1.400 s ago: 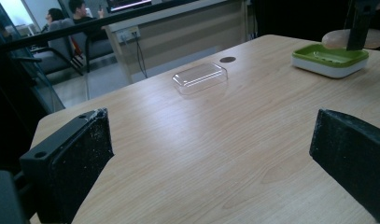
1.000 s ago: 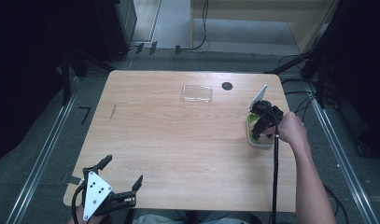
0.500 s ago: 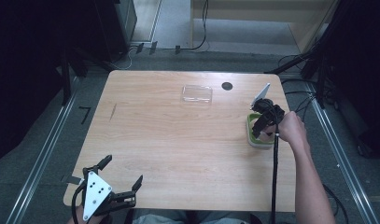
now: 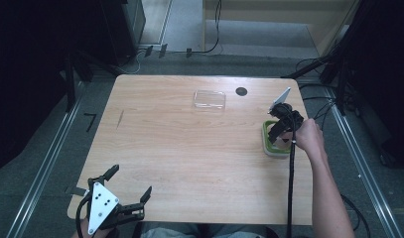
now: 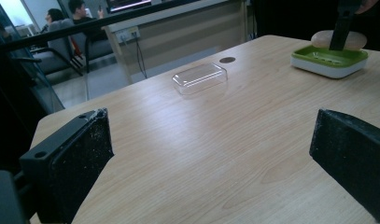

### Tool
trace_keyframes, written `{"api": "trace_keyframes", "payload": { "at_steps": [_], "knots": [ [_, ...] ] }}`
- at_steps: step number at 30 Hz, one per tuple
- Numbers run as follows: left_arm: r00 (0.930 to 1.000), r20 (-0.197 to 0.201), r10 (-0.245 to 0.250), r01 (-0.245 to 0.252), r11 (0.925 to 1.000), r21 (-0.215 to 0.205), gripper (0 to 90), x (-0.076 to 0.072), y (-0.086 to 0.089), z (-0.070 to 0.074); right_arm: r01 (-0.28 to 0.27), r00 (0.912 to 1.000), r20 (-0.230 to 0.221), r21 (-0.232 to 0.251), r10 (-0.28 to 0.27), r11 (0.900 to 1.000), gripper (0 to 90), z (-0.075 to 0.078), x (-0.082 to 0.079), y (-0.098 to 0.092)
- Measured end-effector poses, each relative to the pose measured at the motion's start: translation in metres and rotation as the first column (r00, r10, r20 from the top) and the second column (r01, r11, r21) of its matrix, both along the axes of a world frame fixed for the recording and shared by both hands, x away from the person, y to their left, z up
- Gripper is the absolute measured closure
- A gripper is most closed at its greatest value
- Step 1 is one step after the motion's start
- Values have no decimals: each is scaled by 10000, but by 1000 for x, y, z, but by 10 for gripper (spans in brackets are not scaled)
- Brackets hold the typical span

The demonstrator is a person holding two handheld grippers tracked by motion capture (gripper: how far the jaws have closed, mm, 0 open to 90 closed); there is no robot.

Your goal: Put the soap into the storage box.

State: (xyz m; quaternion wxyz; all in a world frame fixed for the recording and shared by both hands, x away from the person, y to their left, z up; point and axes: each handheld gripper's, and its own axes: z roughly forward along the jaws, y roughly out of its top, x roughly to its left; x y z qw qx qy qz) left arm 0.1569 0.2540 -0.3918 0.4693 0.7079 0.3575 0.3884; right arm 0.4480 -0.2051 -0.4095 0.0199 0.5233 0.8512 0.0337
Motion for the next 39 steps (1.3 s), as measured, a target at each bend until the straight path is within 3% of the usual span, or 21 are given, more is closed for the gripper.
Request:
{"api": "trace_keyframes", "payload": {
  "at_steps": [8,39],
  "knots": [
    [10000,4,-2,2,10000,3,0,0,0,0,428,9988,211,193,-432,9989,335,-5,4,-6],
    [10000,15,-27,27,10000,-2,0,0,0,0,1299,9913,143,450,-1307,9905,334,-18,14,-11]
  ]
}}
